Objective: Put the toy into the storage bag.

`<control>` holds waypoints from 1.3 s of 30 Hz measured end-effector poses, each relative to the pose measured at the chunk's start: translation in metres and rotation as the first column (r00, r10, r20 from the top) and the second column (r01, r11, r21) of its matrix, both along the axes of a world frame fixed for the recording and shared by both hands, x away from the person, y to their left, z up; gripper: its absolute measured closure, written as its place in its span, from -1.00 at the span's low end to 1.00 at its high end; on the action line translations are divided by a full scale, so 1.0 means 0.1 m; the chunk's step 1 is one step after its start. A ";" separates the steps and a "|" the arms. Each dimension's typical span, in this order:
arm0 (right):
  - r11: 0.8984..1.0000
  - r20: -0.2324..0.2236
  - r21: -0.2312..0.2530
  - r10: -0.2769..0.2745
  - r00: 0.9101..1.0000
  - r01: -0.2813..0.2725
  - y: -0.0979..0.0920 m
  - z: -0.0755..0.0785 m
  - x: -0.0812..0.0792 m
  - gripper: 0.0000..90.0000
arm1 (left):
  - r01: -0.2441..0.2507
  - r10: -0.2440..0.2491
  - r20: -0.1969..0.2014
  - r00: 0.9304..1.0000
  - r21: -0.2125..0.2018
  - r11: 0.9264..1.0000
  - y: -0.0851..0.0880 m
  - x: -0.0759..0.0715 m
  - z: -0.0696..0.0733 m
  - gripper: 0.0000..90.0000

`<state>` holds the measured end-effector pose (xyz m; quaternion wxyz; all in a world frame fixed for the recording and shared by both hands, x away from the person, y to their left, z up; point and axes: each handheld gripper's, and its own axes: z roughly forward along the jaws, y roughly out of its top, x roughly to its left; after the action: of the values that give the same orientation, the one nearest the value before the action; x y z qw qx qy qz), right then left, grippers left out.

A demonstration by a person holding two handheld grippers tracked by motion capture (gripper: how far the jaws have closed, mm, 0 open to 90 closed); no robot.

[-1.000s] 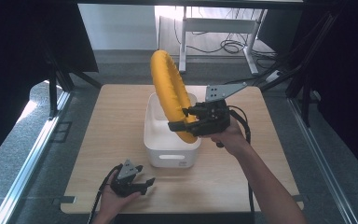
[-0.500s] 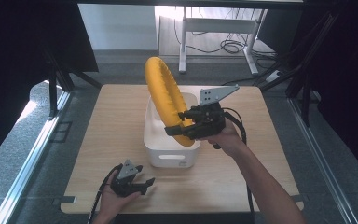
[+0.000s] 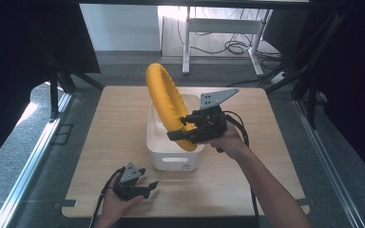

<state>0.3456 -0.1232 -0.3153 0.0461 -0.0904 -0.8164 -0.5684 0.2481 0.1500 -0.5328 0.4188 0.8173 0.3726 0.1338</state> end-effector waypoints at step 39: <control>0.993 -0.020 -0.086 -0.089 0.996 0.087 -0.04 -0.36 0.28 0.07 | 0.004 -0.004 0.001 1.000 0.001 1.000 -0.01 0.00 -0.01 -0.33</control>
<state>0.3733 -0.1273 -0.3512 0.0271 -0.1349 -0.8344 -0.5337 0.2481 0.1493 -0.5334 0.4187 0.8183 0.3704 0.1336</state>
